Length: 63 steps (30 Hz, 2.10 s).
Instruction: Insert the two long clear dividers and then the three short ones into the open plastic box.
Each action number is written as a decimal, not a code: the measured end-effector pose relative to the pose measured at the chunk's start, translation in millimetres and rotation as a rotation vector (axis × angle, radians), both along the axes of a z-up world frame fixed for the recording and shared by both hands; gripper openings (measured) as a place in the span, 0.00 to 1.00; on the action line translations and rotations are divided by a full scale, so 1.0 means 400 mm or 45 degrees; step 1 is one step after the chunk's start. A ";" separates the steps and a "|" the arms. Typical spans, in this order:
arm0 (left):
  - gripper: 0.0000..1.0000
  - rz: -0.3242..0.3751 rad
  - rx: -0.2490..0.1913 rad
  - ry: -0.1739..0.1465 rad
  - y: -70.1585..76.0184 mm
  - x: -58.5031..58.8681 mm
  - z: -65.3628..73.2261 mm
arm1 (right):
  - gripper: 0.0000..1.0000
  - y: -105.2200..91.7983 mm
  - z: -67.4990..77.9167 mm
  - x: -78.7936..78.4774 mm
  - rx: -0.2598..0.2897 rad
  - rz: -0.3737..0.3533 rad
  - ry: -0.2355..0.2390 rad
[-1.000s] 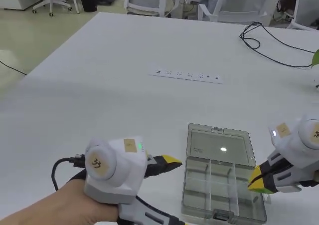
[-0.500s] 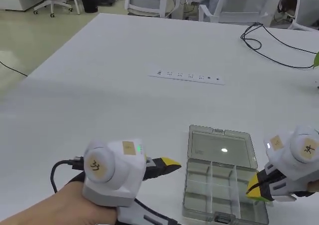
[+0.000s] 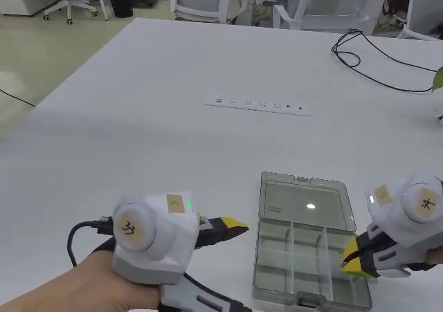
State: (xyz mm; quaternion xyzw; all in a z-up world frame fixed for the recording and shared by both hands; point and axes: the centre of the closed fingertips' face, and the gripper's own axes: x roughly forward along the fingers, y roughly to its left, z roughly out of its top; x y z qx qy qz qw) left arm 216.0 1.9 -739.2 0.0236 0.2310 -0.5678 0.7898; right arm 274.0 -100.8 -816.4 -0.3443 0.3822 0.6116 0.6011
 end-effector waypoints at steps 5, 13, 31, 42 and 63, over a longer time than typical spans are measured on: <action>0.95 0.012 0.001 0.000 0.009 0.004 -0.001 | 0.13 -0.009 0.031 0.007 0.055 -0.048 -0.017; 0.99 0.034 0.001 0.003 0.028 0.010 -0.005 | 0.28 -0.038 0.090 0.007 0.172 -0.174 -0.036; 1.00 0.071 0.032 -0.022 0.082 0.028 -0.018 | 0.71 -0.147 0.155 -0.058 0.365 -0.417 -0.082; 1.00 0.080 0.086 -0.030 0.113 0.026 -0.038 | 0.91 -0.177 0.141 -0.106 0.425 -0.517 -0.073; 1.00 0.082 0.140 -0.016 0.140 0.014 -0.064 | 1.00 -0.216 0.116 -0.121 0.415 -0.592 -0.064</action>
